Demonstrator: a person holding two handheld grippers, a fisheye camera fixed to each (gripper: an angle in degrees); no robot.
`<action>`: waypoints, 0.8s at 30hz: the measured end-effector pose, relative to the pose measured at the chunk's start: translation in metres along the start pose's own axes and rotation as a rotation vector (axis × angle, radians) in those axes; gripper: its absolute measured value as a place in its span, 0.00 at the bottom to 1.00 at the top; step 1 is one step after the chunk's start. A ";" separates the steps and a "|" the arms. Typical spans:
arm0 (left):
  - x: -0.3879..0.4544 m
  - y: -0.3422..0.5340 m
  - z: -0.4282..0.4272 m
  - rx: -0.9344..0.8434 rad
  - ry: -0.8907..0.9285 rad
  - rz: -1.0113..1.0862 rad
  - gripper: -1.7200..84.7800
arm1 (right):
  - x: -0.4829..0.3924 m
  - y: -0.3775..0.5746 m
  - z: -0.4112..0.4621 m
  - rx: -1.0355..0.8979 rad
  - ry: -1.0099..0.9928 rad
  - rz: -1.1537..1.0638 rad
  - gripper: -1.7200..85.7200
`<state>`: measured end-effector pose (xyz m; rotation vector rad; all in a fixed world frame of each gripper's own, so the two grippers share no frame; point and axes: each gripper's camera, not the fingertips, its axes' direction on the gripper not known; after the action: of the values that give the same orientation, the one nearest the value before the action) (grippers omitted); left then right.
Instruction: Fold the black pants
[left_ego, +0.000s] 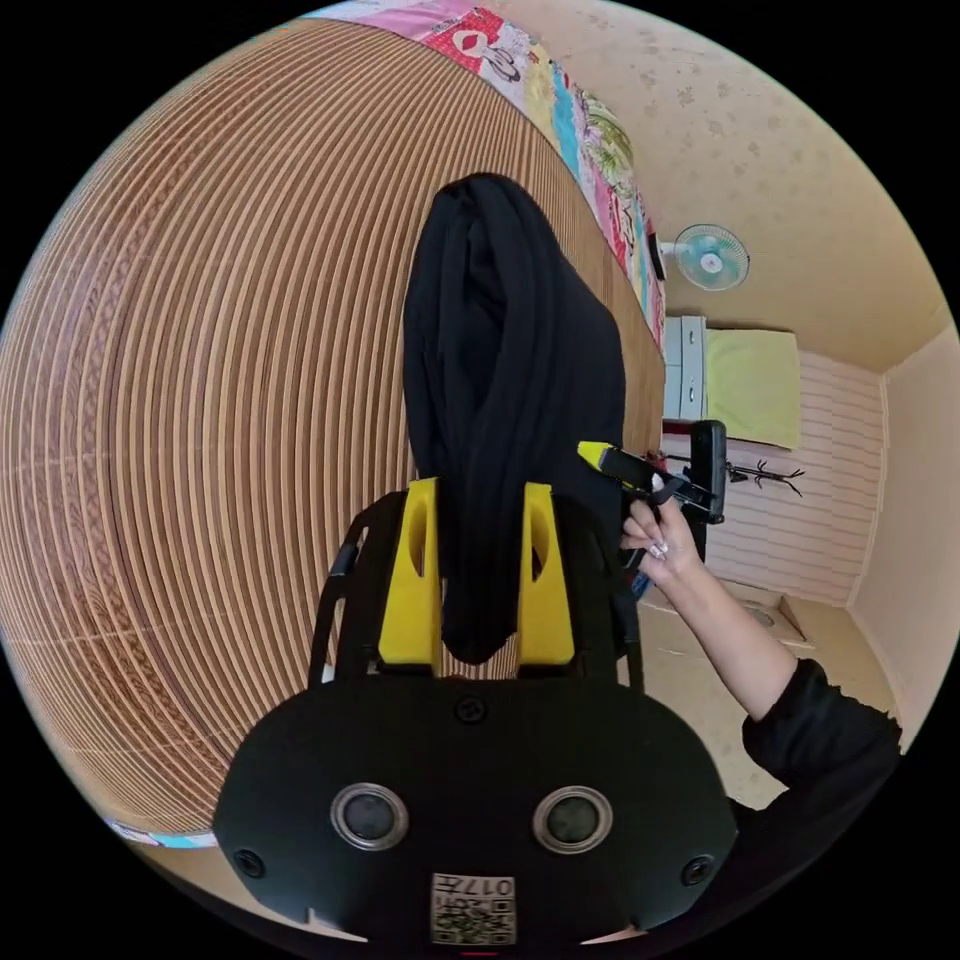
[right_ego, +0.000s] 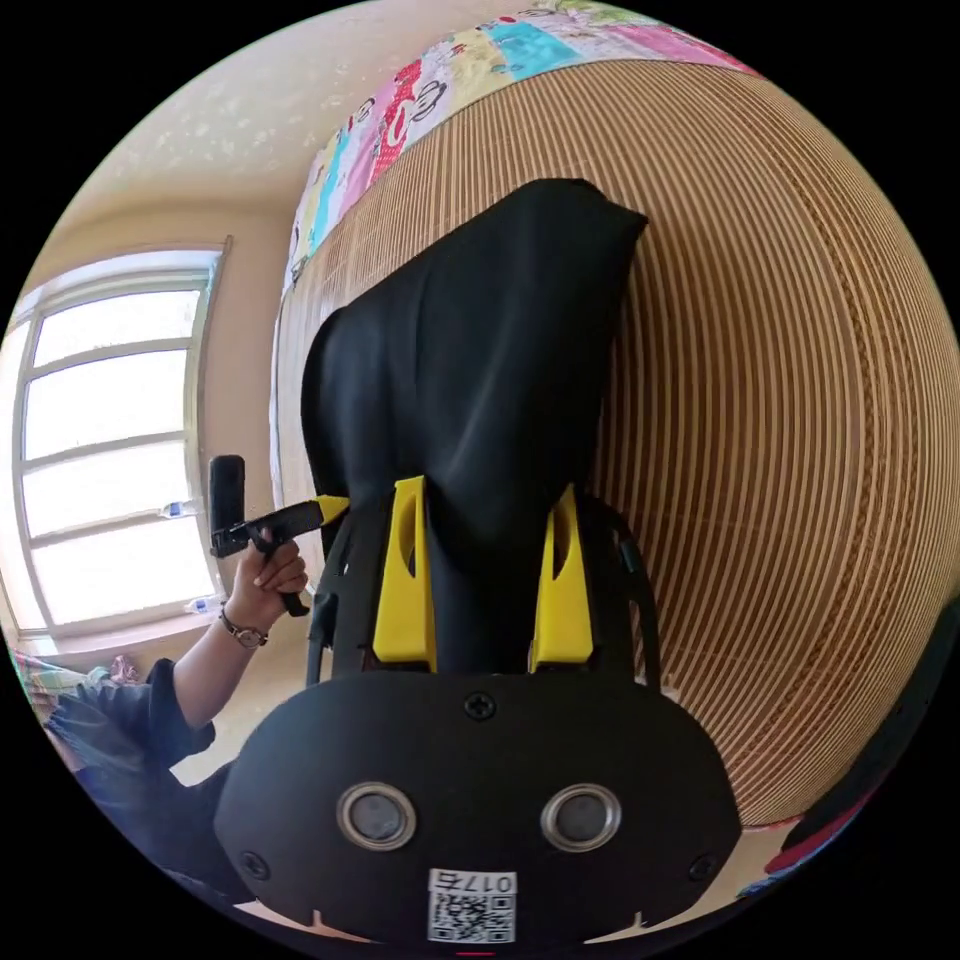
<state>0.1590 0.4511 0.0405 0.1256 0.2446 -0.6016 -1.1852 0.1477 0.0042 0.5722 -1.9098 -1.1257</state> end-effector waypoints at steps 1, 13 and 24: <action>-0.001 0.000 0.000 0.014 0.008 0.004 0.14 | -0.011 -0.003 0.004 -0.006 0.051 -0.029 0.17; -0.142 0.108 -0.142 0.248 -0.305 -0.253 0.11 | -0.229 0.028 0.179 -0.255 -0.138 -0.198 0.13; -0.285 0.128 -0.243 0.510 -0.556 -0.603 0.17 | -0.466 -0.053 0.317 -0.404 -0.293 -0.310 0.12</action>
<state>-0.0408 0.7566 -0.1128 0.3752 -0.4359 -1.2625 -1.1915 0.6110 -0.3214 0.5054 -1.7929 -1.8282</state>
